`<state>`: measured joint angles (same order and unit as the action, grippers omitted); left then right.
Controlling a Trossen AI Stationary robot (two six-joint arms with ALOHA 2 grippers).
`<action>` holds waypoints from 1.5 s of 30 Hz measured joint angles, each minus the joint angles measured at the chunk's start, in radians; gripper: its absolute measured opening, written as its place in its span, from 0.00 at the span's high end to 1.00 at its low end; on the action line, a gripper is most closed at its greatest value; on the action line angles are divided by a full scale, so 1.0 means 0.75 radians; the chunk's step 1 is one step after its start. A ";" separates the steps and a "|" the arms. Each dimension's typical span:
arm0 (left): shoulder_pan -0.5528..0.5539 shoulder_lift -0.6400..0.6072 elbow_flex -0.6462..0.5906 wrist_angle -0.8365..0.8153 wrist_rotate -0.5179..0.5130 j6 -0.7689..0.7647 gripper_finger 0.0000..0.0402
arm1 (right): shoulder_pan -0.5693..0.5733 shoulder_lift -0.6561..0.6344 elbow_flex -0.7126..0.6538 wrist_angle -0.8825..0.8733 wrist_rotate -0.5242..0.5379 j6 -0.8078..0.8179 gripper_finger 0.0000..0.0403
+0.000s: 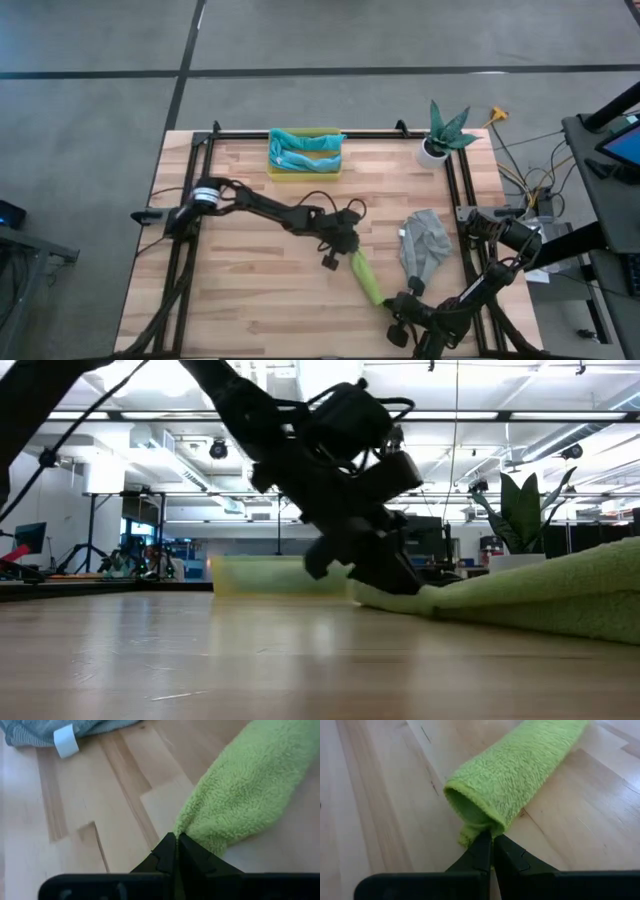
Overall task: Roll microfiber towels into tight, uniform cylinder then place into a basket
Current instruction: Roll the green towel, then put the rolled green towel into the yellow bin
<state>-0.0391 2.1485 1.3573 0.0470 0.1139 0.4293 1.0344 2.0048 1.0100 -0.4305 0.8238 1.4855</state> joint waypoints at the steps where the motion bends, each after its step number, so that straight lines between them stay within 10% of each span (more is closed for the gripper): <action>1: 0.000 0.024 0.025 -0.007 0.000 0.000 1.00 | 0.001 0.000 -0.001 0.000 0.000 -0.002 0.98; 21: -0.068 0.032 0.084 -0.135 0.000 -0.006 1.00 | 0.004 -0.074 -0.004 -0.035 -0.074 -0.251 0.96; 37: -0.189 0.030 0.075 -0.143 -0.098 -0.121 1.00 | 0.018 -0.321 -0.004 -0.224 -0.361 -0.283 0.58; 45: -0.251 0.032 0.072 -0.121 -0.275 -0.334 1.00 | -0.095 -0.622 0.001 -0.213 -0.160 -0.464 0.51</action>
<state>-0.2276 2.1727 1.4113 -0.0435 -0.0921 0.1790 0.9631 1.5384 1.0103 -0.5904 0.7038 1.1372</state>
